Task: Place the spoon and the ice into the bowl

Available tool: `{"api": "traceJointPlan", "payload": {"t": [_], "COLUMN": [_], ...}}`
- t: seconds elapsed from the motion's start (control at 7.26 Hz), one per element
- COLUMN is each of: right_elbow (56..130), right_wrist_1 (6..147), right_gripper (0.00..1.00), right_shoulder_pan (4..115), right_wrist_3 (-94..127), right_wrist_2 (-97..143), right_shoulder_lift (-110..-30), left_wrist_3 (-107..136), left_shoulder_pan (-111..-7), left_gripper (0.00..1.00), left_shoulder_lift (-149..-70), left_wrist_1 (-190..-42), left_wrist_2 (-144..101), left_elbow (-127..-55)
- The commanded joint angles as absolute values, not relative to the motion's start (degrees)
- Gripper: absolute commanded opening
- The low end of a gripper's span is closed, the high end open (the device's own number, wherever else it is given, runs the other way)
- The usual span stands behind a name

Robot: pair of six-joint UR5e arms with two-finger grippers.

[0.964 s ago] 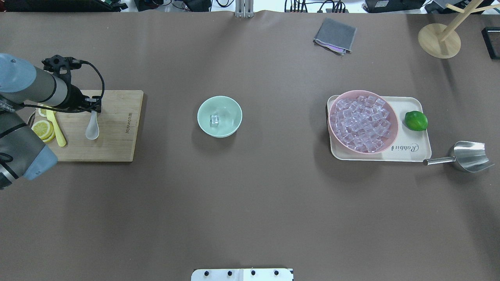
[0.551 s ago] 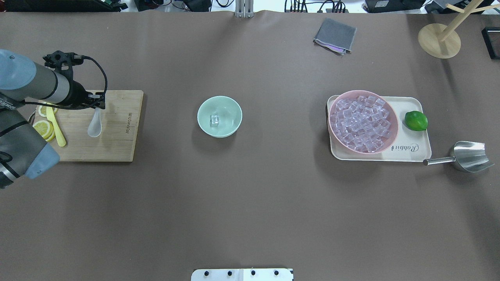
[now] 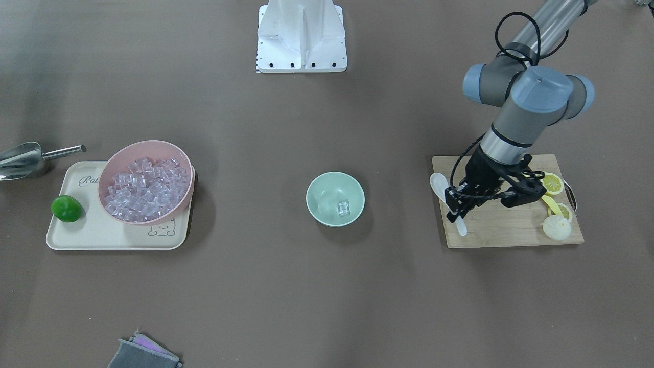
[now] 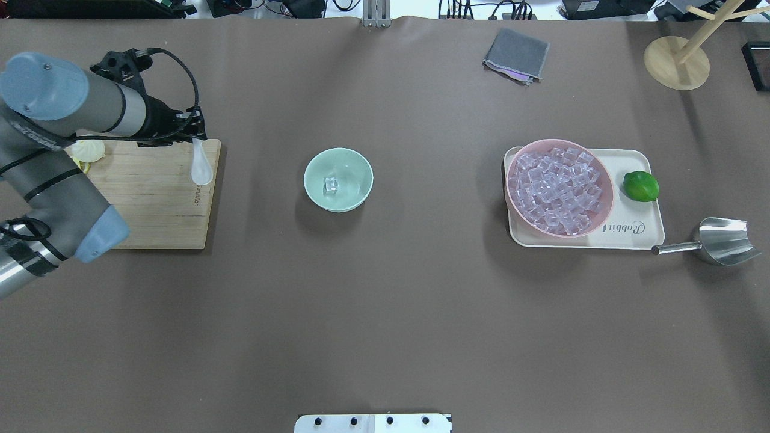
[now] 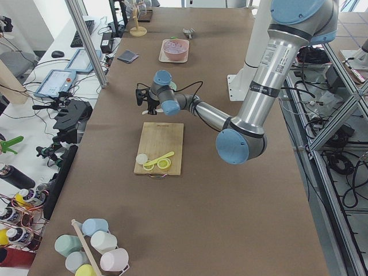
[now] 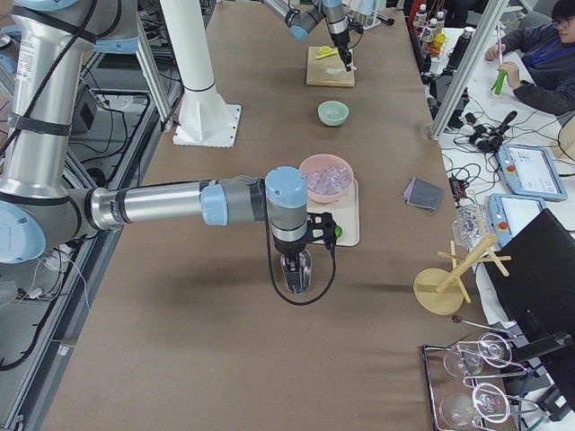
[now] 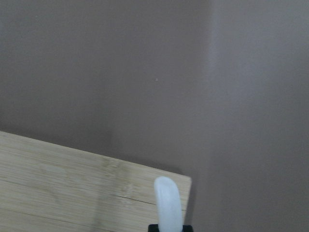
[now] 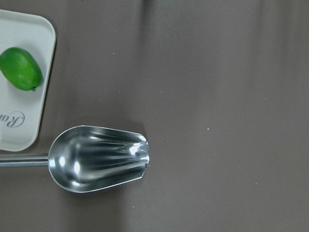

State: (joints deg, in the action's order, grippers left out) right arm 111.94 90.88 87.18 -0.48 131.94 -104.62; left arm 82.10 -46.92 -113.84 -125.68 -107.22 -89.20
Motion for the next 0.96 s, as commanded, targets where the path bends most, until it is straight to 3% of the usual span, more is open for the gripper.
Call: {"api": "traceJointPlan", "payload": {"t": [0.0,0.41,0.55,0.69,0.83], "right_elbow": [111.62,111.27,111.27,111.27,111.27], "right_wrist_1": [90.88,90.88,90.88,90.88,90.88], "right_gripper": [1.00,1.00,1.00,1.00,1.00], "right_shoulder_pan": [87.36,87.45,87.45,87.45,87.45], "right_wrist_3": [-0.44,-0.44,-0.44,-0.44,-0.44], "right_wrist_2": [131.92,132.01,132.01,132.01,132.01], "right_shoulder_lift": [-105.64,-105.64,-105.64,-105.56,-105.64], "left_wrist_3": [91.20,95.98,95.89,95.54,94.84], "left_shoulder_pan": [-39.32,-35.34,-34.81,-34.46,-34.37], "left_gripper": [0.00,0.00,0.23,0.57,0.73], "left_shoulder_lift": [-119.77,-125.77,-125.77,-125.77,-125.86], "left_wrist_1": [-125.33,-125.59,-125.51,-125.51,-125.51], "left_wrist_2": [-98.55,-92.74,-92.64,-91.85,-91.58], "left_elbow": [-87.99,-82.97,-82.97,-82.97,-83.23]}}
